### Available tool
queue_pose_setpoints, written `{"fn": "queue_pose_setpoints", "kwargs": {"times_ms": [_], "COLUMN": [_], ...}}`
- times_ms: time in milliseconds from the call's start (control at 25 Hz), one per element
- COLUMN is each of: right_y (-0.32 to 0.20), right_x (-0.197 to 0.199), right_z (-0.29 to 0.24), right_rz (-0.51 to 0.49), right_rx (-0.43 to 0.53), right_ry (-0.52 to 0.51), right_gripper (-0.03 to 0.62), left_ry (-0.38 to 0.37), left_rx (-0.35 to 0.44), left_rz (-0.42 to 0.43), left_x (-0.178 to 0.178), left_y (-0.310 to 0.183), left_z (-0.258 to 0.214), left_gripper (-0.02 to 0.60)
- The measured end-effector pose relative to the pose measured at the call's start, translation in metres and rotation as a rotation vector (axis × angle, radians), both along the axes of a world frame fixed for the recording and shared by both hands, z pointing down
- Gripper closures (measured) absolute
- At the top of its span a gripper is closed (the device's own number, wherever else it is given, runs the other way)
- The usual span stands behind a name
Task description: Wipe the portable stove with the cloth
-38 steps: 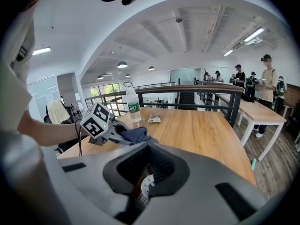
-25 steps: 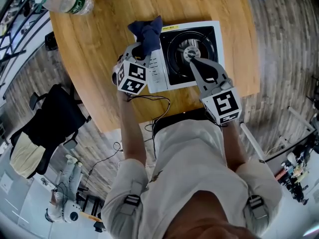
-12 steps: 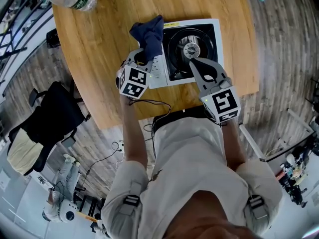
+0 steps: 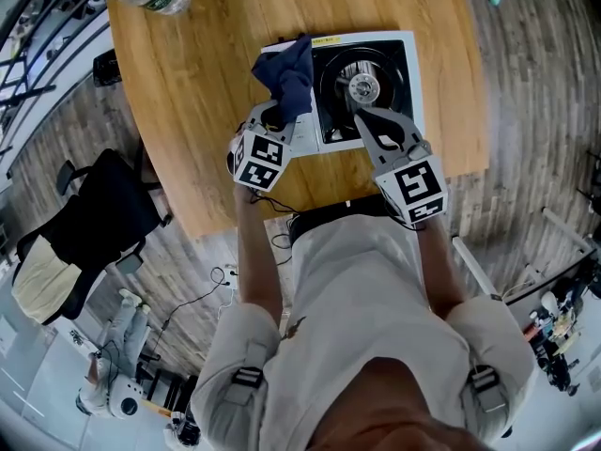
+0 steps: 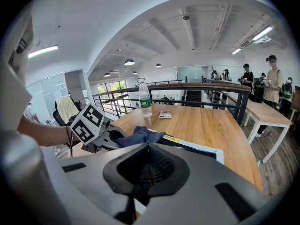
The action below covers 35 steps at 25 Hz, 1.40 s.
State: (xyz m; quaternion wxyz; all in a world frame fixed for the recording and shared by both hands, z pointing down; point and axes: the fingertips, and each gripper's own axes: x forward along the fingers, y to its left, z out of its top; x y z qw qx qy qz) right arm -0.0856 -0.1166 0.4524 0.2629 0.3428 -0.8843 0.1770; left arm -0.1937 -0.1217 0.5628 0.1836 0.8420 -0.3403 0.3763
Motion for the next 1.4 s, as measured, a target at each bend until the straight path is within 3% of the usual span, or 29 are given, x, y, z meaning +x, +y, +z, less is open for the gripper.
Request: {"fn": "queue_pose_setpoints", "kwargs": {"times_ms": [1080, 1400], "right_y": [0.047, 0.055], "right_x": [-0.008, 0.004], "right_z": [-0.013, -0.011], "right_rz": [0.006, 0.011], "right_rx": [0.024, 0.018], "right_ry": [0.060, 0.058], "right_gripper": [0.574, 0.574], "left_ry": [0.065, 0.043], "left_rx": [-0.066, -0.091], "left_rz": [0.073, 0.124], "left_x": [0.015, 0.021], "left_y": [0.092, 0.125], "left_z": [0.001, -0.001], "left_gripper": [0.520, 0.520]}}
